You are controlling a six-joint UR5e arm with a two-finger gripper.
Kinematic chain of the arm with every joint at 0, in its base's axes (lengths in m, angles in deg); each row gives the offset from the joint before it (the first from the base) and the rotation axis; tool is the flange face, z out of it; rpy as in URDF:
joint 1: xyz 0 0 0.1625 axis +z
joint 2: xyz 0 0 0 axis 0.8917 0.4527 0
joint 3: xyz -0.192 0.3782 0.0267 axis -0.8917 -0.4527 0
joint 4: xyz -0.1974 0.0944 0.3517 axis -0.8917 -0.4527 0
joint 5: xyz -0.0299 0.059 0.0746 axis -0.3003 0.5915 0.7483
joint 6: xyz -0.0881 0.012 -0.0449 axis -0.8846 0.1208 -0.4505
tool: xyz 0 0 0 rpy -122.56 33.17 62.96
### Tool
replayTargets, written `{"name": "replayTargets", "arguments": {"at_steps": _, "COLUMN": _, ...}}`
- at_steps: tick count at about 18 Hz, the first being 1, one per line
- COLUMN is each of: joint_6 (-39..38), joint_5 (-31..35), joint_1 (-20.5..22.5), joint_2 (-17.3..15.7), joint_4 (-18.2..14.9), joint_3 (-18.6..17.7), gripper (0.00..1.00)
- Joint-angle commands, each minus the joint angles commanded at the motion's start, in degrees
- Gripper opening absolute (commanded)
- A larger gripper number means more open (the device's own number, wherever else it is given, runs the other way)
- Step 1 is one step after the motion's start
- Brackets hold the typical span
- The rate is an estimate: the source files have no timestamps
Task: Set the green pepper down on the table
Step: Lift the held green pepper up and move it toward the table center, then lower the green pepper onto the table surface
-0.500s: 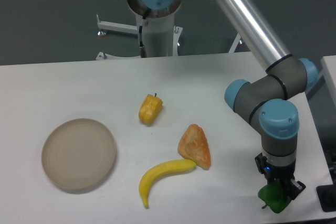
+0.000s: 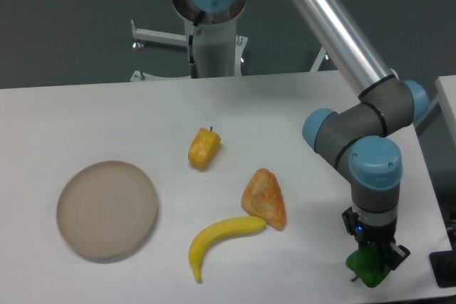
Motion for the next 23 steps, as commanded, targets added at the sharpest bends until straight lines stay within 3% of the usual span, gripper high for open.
{"name": "replayTargets", "arguments": {"at_steps": 8, "joint_6": 0.61, "joint_5": -1.49, "joint_1": 1.23, "joint_2": -10.1, "joint_4": -0.35, "joint_3": -13.87, "gripper": 0.12}}
{"name": "replayTargets", "arguments": {"at_steps": 16, "joint_6": 6.67, "joint_5": -7.03, "joint_1": 7.72, "joint_2": -22.06, "joint_4": -0.53, "joint_3": -30.93, "gripper": 0.12}}
{"name": "replayTargets", "arguments": {"at_steps": 21, "joint_6": 10.55, "joint_5": -9.84, "joint_1": 12.04, "joint_2": -25.84, "joint_4": -0.53, "joint_3": -38.75, "gripper": 0.12}}
{"name": "replayTargets", "arguments": {"at_steps": 23, "joint_6": 10.55, "joint_5": -10.89, "joint_1": 13.44, "joint_2": -25.94, "joint_4": -0.44, "joint_3": -40.95, "gripper": 0.12}}
